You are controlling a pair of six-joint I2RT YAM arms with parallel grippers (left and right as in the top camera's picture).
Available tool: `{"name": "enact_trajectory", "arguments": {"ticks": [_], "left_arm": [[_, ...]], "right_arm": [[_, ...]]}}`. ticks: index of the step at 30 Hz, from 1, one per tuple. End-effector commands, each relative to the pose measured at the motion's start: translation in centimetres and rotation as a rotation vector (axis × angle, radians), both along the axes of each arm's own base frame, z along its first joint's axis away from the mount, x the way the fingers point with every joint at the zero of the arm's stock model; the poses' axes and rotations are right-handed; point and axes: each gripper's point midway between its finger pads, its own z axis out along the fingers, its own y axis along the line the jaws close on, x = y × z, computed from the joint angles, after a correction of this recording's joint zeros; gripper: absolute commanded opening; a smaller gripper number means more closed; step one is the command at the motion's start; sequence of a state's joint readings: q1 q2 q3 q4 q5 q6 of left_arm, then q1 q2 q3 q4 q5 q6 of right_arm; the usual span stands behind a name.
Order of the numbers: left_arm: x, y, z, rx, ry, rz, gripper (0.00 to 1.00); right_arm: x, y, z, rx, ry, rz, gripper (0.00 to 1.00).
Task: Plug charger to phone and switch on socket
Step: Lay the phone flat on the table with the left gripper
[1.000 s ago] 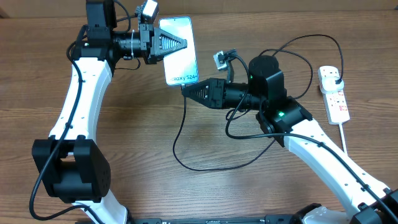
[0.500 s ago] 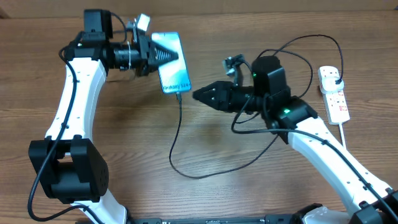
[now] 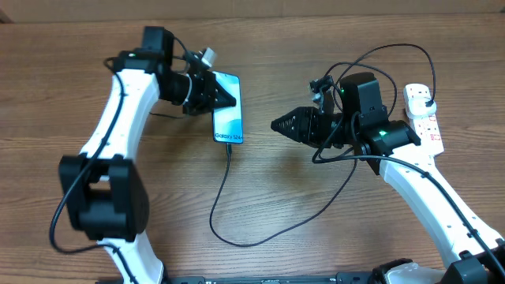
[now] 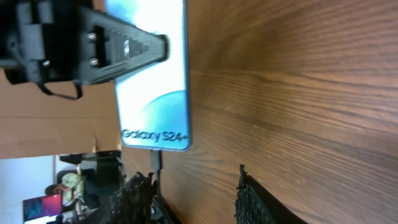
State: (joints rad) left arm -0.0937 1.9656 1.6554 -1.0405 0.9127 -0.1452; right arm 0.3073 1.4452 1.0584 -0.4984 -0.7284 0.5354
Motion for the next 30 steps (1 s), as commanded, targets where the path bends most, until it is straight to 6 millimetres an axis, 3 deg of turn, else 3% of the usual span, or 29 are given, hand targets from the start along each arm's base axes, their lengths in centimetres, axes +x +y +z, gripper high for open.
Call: {"name": "enact_trajectory", "arguments": {"ticks": [1,9,13,24,30], "left_arm": [[0.0,-1.1,-3.0,-0.002,0.043,-0.051,0.04],[0.5,-2.3,-9.1,0.023,0.122,-0.081,0.04],[0.6,-2.4,-11.0,0.080,0.123,-0.089,0.04],[0.6,-1.9,-13.6,0.275,0.148,-0.046,0.04],[0.5,-1.9,-14.0,0.286,0.200,0.000,0.04]], "right_arm": [[0.2,-0.9,0.0,-0.058,-0.036,-0.020,0.46],[-0.6,-1.7,-1.4,-0.115,0.021,-0.036,0.46],[-0.7,-1.8,-1.5,-0.118,0.027,-0.036,0.46],[-0.9,-2.0,-1.8,-0.137,0.029,-0.030,0.47],[-0.9,-2.0,-1.8,-0.137,0.029,-0.030,0.47]]}}
